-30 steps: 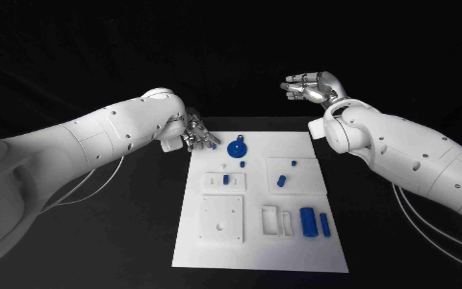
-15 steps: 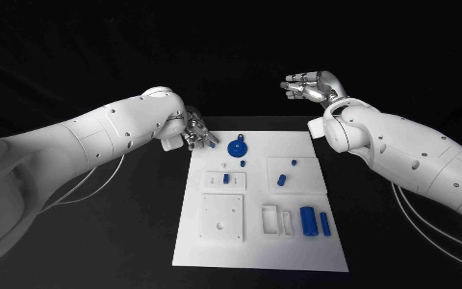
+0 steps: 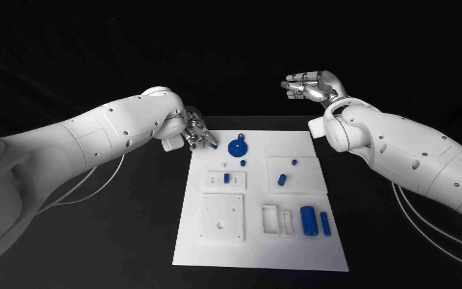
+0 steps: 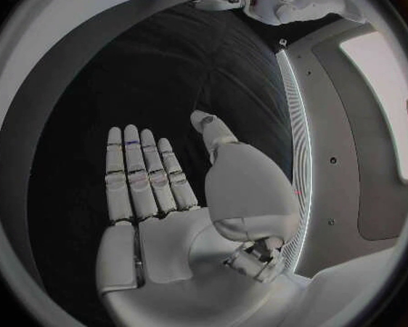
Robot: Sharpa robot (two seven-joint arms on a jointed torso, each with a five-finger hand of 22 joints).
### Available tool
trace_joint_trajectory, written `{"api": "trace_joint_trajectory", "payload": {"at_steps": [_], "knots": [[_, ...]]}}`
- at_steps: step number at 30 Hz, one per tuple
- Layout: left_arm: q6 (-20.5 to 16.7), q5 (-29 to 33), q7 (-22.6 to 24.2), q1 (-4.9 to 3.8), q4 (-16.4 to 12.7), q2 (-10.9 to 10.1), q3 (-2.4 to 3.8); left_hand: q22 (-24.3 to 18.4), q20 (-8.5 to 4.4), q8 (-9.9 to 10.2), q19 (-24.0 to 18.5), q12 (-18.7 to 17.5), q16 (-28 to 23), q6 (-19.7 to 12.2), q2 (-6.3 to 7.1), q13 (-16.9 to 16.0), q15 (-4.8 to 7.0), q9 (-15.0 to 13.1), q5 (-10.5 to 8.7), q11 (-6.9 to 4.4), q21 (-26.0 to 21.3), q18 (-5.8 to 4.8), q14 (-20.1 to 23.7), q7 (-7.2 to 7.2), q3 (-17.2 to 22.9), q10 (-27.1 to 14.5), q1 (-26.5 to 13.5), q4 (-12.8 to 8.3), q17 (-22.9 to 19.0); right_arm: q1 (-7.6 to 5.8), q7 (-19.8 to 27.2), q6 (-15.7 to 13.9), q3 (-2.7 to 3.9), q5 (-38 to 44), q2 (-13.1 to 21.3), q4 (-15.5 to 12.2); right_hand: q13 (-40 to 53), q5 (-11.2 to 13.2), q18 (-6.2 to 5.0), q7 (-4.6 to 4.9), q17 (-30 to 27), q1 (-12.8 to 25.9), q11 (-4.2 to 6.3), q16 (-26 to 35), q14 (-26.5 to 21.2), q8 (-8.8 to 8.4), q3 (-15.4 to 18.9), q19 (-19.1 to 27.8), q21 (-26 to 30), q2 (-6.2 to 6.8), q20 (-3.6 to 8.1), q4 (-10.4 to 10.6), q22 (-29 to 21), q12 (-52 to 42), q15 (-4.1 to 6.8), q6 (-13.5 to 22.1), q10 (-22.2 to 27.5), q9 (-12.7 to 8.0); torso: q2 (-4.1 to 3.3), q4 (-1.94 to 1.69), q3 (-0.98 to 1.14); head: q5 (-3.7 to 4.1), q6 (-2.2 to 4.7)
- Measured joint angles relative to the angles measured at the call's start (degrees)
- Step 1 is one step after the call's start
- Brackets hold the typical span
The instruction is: Assemble the parts on the task board
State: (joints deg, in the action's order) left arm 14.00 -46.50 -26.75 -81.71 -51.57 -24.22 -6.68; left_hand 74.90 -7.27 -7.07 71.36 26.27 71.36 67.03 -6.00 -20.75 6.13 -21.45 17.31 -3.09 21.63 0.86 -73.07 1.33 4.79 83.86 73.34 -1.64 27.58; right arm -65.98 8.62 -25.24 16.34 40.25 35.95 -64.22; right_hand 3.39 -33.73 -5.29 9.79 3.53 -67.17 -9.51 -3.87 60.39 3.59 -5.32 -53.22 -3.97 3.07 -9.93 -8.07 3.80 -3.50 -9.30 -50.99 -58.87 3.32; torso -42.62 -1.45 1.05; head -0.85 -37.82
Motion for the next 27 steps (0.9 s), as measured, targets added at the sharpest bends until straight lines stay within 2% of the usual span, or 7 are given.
{"api": "trace_joint_trajectory", "payload": {"at_steps": [4, 8, 12, 14, 21, 23, 27], "knots": [[-0.2, 0.4, -0.1, 0.04, -0.8, -0.5, -0.03, 0.0, 0.00, 0.0, 0.0, 0.0, 0.0, -0.1, 0.06, 0.0, 0.33, 0.0, 2.93, -0.18, 0.6, 0.00, -0.3, 0.05, 0.2, 0.2, -0.1, 0.2, 0.4, 0.01, 0.0, 0.0, 0.00, 0.0, 0.0, 0.0, 0.0, 0.0, 0.00, 0.00, 0.0, 0.0, 0.00, 0.0, 0.0, 0.00, 0.0, 0.0, 0.0, 0.00, 0.00, 0.0, 0.0, 0.0, 0.00, 0.0, 0.0, 0.0, 0.00, 0.00, 0.02, -0.03, -0.01], [-1.1, 0.9, -0.2, 0.12, -2.6, -1.6, -0.08, 0.0, 0.00, -0.1, 0.0, 0.0, 0.4, -0.1, 1.36, 0.0, 0.63, 0.0, 5.90, -0.45, 1.2, 0.00, -0.6, 0.06, 0.9, 0.2, -1.3, 0.3, 0.7, 0.03, 0.0, 0.1, -0.01, -0.1, 0.0, 0.1, 0.0, 0.0, 0.00, 0.00, 0.0, 0.0, 0.00, 0.0, 0.0, 0.00, 0.0, 0.0, 0.0, 0.00, 0.00, 0.0, 0.0, 0.0, 0.00, 0.0, 0.0, 0.0, 0.02, -0.02, 0.07, -0.05, -0.08], [-2.6, 1.7, -0.4, 0.11, -5.5, -3.3, -0.08, 0.0, -0.43, -0.9, 0.0, 0.4, 0.5, -0.1, 2.32, -0.1, 0.72, 0.0, 8.12, -0.51, 2.0, 0.00, -0.7, 0.06, 3.0, 0.1, -2.6, -0.9, 1.2, 0.03, 0.0, 0.1, -0.01, -0.1, 0.1, 0.1, 0.0, 0.0, -0.01, 0.00, 0.0, 0.0, 0.00, 0.0, 0.0, 0.00, 0.0, 0.0, 0.0, 0.01, 0.00, 0.0, 0.0, 0.0, 0.00, 0.0, 0.0, 0.0, 0.07, -0.02, 0.07, -0.04, -0.14], [-3.7, 2.2, -0.6, 0.04, -7.6, -4.3, -0.09, 0.0, -0.42, -1.0, 0.0, 0.4, 0.5, -0.1, 2.32, -0.1, 0.84, 0.0, 8.86, -0.51, 2.1, 0.00, -0.9, 0.06, 3.0, 0.1, -2.7, -0.9, 1.3, 0.03, 0.0, 0.1, -0.01, -0.1, 0.2, 0.1, 0.0, 0.0, 0.00, 0.00, 0.0, 0.0, 0.00, 0.0, 0.0, 0.00, 0.0, 0.0, 0.0, 0.01, 0.00, 0.0, 0.0, 0.0, 0.00, 0.0, 0.0, 0.0, 0.08, -0.05, 0.07, -0.03, -0.18], [-7.4, 4.0, -1.6, -0.20, -15.4, -8.4, -0.14, 0.0, -0.64, -3.3, 0.2, 2.0, 0.7, 0.0, 3.38, -0.3, 1.16, 0.0, 11.58, -0.76, 2.8, 0.00, -1.8, 0.13, 3.8, 0.2, -3.8, -1.0, 1.9, 0.06, 0.0, 0.2, -0.01, -0.1, 0.4, 0.2, 0.0, 0.0, 0.00, 0.00, 0.0, 0.0, 0.00, 0.0, 0.0, 0.00, 0.0, 0.0, 0.0, 0.01, 0.00, 0.0, 0.0, 0.0, 0.00, 0.0, 0.0, 0.0, 0.14, -0.06, 0.04, -0.19, -0.25], [-8.6, 4.4, -1.9, -0.25, -18.1, -9.9, -0.17, 0.0, -0.94, -4.1, 0.5, 2.7, 0.7, 0.3, 3.83, -0.3, 1.32, 0.0, 13.05, -0.92, 3.0, 0.00, -2.4, 0.43, 3.9, 0.1, -4.2, -1.1, 2.1, 0.10, 0.0, 0.2, 0.00, -0.2, 0.5, 0.2, 0.0, 0.0, 0.00, 0.03, 0.0, 0.0, -0.02, 0.0, 0.0, 0.00, 0.0, 0.1, 0.0, 0.01, 0.12, 0.0, 0.0, 0.0, 0.00, 0.0, 0.0, 0.0, 0.15, -0.07, 0.04, -0.26, -0.25], [-10.6, 4.9, -2.5, -0.32, -22.9, -12.5, -0.27, 0.0, -1.14, -4.8, 0.7, 4.7, 1.2, 0.9, 4.39, -0.3, 1.33, 0.0, 14.59, -1.14, 3.6, -0.01, -3.8, 1.04, 5.0, 0.1, -5.3, -2.1, 4.8, 0.22, 0.0, 0.3, 0.01, -0.2, 0.7, 0.2, 0.0, 0.0, 0.00, 0.20, 0.0, 0.0, -0.21, 0.0, 0.0, 0.00, 0.0, 0.2, 0.0, 0.01, 0.21, 0.0, 0.0, 0.0, 0.00, 0.2, 0.2, 0.0, 0.17, -0.06, 0.00, -0.46, -0.20]]}}
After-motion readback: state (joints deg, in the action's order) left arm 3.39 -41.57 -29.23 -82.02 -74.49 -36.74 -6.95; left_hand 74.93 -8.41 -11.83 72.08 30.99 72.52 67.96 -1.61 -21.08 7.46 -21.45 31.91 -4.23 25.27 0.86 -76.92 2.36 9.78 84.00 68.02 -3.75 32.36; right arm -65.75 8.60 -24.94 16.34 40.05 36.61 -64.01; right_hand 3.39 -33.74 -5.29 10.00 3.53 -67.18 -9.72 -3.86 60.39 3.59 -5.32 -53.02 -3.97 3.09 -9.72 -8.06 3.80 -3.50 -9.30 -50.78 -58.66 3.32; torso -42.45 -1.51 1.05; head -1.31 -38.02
